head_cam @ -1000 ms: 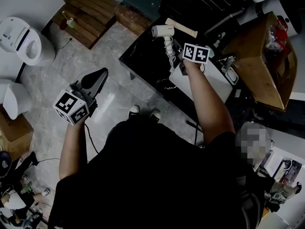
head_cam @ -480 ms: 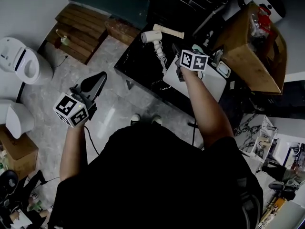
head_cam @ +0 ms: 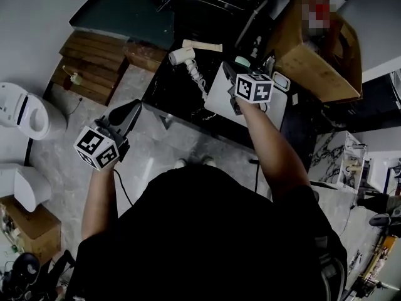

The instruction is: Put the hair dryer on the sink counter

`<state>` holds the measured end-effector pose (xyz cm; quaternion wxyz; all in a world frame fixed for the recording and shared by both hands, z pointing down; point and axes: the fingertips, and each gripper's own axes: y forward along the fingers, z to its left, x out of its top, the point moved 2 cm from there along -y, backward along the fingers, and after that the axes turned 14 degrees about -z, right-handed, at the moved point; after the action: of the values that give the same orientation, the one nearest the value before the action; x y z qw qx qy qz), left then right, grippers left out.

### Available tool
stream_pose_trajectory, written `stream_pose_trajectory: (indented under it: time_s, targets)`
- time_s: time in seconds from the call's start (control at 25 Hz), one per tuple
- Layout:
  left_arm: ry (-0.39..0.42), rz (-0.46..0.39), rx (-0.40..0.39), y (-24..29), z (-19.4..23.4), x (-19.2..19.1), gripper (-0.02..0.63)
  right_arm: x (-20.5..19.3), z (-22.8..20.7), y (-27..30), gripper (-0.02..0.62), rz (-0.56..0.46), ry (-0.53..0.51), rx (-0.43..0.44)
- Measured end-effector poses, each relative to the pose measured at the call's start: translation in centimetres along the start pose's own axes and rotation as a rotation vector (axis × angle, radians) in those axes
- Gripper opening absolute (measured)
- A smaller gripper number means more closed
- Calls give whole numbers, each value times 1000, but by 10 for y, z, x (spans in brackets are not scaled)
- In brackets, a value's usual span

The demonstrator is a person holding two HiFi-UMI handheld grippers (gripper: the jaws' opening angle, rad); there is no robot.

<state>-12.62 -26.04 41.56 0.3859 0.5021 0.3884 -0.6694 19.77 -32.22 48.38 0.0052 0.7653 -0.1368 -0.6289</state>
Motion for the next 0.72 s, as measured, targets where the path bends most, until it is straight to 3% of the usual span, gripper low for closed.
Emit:
stream_pose_trajectory:
  time_s: [0.72]
  targets:
    - [-7, 36, -172, 43, -23, -4, 14, 53, 11, -94, 17, -170, -25, -77]
